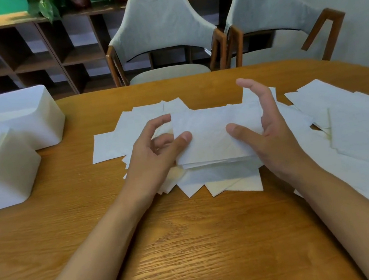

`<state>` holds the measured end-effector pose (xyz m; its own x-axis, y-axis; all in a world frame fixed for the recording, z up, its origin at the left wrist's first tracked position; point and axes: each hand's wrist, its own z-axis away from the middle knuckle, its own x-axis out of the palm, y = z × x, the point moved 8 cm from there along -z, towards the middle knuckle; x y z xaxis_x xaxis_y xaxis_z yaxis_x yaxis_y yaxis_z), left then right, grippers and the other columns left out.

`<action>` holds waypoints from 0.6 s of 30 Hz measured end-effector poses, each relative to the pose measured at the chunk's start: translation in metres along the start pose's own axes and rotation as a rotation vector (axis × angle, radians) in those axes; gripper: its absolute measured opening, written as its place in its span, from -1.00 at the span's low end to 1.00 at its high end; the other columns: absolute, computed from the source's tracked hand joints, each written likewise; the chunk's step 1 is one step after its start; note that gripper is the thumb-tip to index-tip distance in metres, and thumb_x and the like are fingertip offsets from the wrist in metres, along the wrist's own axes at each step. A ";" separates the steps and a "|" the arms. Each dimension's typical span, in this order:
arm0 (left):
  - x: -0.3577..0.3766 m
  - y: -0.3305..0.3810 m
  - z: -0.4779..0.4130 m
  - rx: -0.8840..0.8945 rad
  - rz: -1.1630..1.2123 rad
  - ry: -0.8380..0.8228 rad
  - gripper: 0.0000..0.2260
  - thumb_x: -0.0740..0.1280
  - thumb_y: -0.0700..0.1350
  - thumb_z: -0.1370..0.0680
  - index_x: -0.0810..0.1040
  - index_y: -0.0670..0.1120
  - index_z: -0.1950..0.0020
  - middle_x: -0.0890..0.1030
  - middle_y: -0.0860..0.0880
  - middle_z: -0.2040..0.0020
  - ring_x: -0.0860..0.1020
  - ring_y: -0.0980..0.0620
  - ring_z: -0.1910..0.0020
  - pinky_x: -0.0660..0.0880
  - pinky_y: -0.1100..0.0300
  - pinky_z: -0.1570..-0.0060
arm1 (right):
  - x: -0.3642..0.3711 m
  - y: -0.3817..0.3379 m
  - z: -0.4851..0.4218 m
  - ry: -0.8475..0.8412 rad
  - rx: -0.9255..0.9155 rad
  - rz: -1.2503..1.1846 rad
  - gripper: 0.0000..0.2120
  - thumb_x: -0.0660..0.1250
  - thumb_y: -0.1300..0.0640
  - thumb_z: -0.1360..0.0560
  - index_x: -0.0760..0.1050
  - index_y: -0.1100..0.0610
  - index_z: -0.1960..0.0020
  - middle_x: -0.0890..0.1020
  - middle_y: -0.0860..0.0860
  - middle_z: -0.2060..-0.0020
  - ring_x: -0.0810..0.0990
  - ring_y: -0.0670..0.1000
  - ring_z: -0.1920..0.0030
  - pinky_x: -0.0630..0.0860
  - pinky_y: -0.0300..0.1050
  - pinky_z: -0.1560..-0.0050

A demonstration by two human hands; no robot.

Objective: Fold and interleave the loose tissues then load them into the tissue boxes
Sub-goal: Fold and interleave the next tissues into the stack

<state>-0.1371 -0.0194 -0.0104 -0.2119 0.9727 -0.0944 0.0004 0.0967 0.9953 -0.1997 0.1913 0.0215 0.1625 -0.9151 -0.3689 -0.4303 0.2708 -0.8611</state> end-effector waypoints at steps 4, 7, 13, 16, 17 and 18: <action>0.006 0.001 0.002 -0.001 0.084 -0.050 -0.65 0.45 -0.15 -0.61 0.54 0.03 -0.38 0.77 -0.07 -0.02 0.75 -0.09 0.02 0.68 0.05 0.09 | 0.010 0.000 0.002 -0.066 0.016 0.009 -0.42 0.43 0.04 -0.54 0.24 -0.33 -0.40 0.23 -0.72 -0.20 0.17 -0.59 -0.29 0.14 -0.54 -0.30; -0.001 0.000 0.001 0.015 0.049 -0.001 -0.65 0.45 -0.17 -0.61 0.54 0.03 -0.38 0.77 -0.07 0.01 0.75 -0.08 0.05 0.69 0.07 0.12 | 0.016 0.001 0.005 -0.166 0.051 -0.038 -0.60 0.40 0.03 -0.53 0.46 -0.24 -0.32 0.42 -0.62 -0.16 0.38 -0.49 -0.20 0.38 -0.53 -0.11; -0.005 0.004 -0.002 0.129 -0.133 0.024 -0.72 0.44 -0.11 -0.63 0.56 0.07 -0.33 0.76 0.02 0.05 0.73 0.03 0.05 0.66 0.04 0.03 | 0.014 0.017 0.003 -0.127 0.101 0.081 -0.76 0.41 0.08 -0.57 0.64 -0.26 -0.10 0.51 -0.63 0.02 0.38 -0.55 -0.14 0.24 -0.71 0.03; -0.023 0.009 -0.005 0.309 -0.505 0.209 -0.77 0.44 -0.05 -0.61 0.60 0.08 -0.27 0.69 0.17 -0.04 0.62 0.18 -0.08 0.56 0.20 -0.04 | 0.008 0.023 0.000 -0.074 0.129 0.097 -0.74 0.40 0.13 -0.58 0.63 -0.26 -0.05 0.52 -0.63 0.07 0.39 -0.57 -0.11 0.26 -0.64 0.02; -0.026 0.007 -0.007 0.328 -0.597 0.231 -0.76 0.44 -0.05 -0.61 0.60 0.05 -0.28 0.65 0.18 -0.13 0.58 0.21 -0.15 0.53 0.19 -0.14 | 0.007 0.023 0.000 -0.066 0.133 0.096 -0.73 0.40 0.15 -0.58 0.63 -0.25 -0.05 0.53 -0.63 0.07 0.40 -0.56 -0.11 0.25 -0.63 0.02; -0.028 0.004 -0.010 0.325 -0.664 0.230 -0.73 0.45 -0.04 -0.60 0.59 0.03 -0.29 0.62 0.17 -0.21 0.53 0.23 -0.22 0.49 0.17 -0.24 | 0.007 0.024 0.000 -0.061 0.137 0.093 -0.72 0.39 0.16 -0.58 0.63 -0.25 -0.05 0.53 -0.62 0.07 0.40 -0.56 -0.11 0.25 -0.63 0.01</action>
<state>-0.1410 -0.0482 -0.0035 -0.4652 0.6244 -0.6275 0.0816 0.7361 0.6720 -0.2094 0.1915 -0.0015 0.1829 -0.8655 -0.4663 -0.3214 0.3956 -0.8603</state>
